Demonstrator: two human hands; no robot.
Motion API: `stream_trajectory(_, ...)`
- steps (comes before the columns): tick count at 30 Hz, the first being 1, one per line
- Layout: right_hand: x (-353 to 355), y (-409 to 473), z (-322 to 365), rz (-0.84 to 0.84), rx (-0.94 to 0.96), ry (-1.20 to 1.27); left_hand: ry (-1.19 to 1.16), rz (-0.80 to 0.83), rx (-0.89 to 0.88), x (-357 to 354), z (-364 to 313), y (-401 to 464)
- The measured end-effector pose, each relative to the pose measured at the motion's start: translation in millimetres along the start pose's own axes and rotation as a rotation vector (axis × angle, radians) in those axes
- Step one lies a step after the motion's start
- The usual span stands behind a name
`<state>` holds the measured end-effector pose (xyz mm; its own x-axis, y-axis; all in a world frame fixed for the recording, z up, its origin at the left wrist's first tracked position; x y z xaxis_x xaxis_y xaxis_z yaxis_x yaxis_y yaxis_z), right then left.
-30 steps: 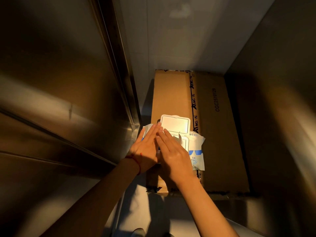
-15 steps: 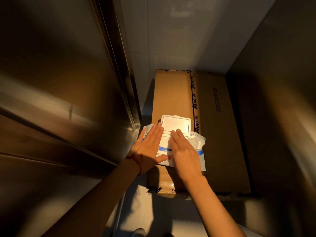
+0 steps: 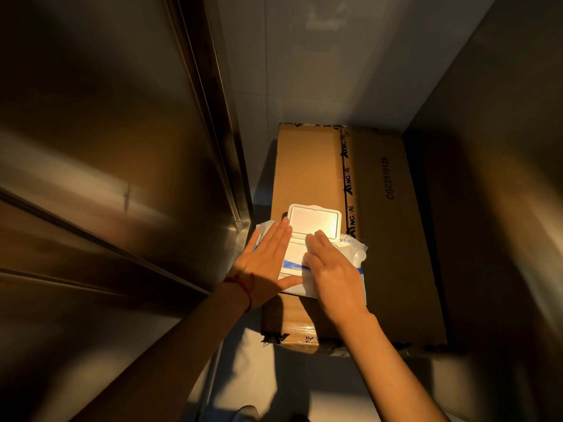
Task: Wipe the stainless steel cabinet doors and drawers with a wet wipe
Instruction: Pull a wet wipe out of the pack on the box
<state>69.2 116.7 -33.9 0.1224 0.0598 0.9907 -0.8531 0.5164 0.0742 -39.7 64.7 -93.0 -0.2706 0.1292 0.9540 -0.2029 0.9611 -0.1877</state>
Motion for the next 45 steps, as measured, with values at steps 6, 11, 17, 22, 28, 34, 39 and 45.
stream_trajectory(6,2.1,-0.3,-1.2,-0.030,0.012,-0.009,-0.083,-0.071,-0.057,9.9,-3.9,-2.2)
stream_trajectory(11,1.8,0.4,-2.5,-0.036,0.016,-0.015,-0.217,-0.107,-0.092,18.3,-9.6,-4.2)
stream_trajectory(17,1.1,1.8,-3.6,-0.016,0.021,-0.016,-0.113,-0.020,-0.034,1.9,-2.0,1.2)
stream_trajectory(22,1.7,2.8,-3.3,0.013,0.012,-0.026,-0.006,-0.003,0.002,3.8,-0.4,-0.2)
stream_trajectory(28,1.9,2.3,-2.2,0.050,0.007,-0.044,-0.092,-0.105,-0.078,16.2,-8.6,-3.7)
stream_trajectory(34,-0.7,0.4,1.4,0.073,-0.018,-0.120,-0.126,-0.045,-0.047,12.3,-5.3,-2.9)
stream_trajectory(39,-4.3,3.8,8.8,0.119,-0.033,-0.168,-0.145,-0.157,-0.077,28.4,-15.5,-7.4)
stream_trajectory(45,-4.9,7.3,6.9,0.153,0.002,-0.275,-0.155,-0.149,-0.108,32.4,-17.3,-10.4)
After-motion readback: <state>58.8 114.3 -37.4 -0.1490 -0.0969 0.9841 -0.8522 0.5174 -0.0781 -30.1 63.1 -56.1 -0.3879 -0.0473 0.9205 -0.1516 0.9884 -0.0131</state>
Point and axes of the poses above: each hand's wrist, its own y-axis towards the middle knuckle, its own x-axis out of the back of the hand, z = x × y, the point moved 5 cm from there along y, towards the middle knuckle, and after that the axes turned 5 degrees about -y, right-handed, at the moved point
